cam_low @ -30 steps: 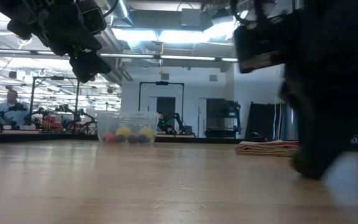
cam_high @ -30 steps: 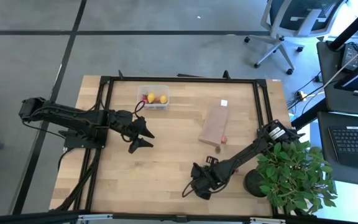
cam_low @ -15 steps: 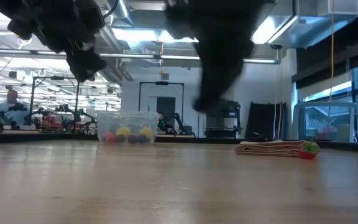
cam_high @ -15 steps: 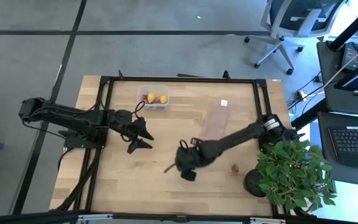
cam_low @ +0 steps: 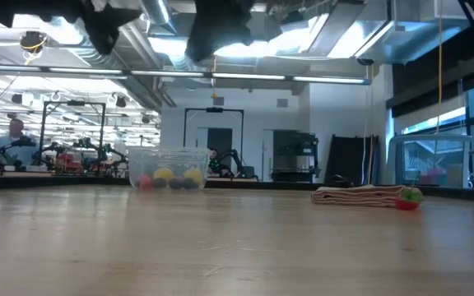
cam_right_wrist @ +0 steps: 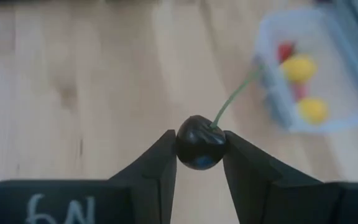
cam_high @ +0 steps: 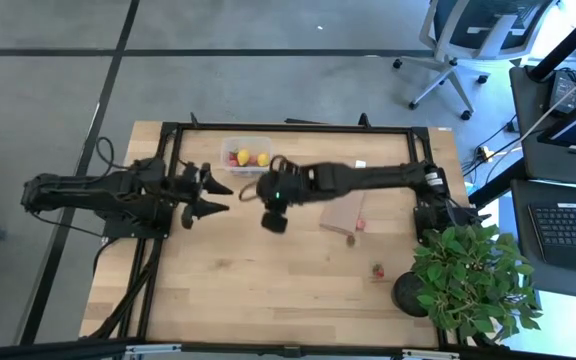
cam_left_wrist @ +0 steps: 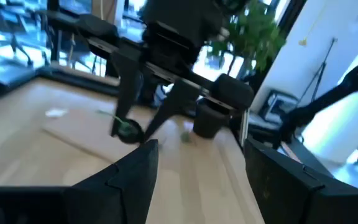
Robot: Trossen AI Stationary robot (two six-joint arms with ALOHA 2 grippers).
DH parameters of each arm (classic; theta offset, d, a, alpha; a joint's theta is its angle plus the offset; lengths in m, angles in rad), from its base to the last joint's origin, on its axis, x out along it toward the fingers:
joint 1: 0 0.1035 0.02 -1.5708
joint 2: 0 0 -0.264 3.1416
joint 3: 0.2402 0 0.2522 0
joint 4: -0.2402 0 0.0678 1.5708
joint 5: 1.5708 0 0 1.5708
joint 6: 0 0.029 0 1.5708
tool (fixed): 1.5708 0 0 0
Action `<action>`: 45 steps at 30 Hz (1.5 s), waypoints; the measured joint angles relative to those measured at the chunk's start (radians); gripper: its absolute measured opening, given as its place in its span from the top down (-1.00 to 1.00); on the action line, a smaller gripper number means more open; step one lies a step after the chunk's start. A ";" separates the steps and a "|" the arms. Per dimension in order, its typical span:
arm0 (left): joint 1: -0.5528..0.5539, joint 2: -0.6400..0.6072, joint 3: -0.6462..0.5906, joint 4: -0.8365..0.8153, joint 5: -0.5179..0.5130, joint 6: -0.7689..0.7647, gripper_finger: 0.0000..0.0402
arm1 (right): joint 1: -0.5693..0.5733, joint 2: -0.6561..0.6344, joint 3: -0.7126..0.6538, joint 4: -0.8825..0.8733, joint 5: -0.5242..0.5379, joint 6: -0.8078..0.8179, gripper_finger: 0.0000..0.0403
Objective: Pick and placing Produce into tupperware
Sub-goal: Put the black cherry into the transparent bin
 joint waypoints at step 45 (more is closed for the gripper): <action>0.000 -0.043 0.000 0.030 -0.192 0.001 -0.13 | -0.387 0.286 0.105 0.206 -0.175 -0.066 0.40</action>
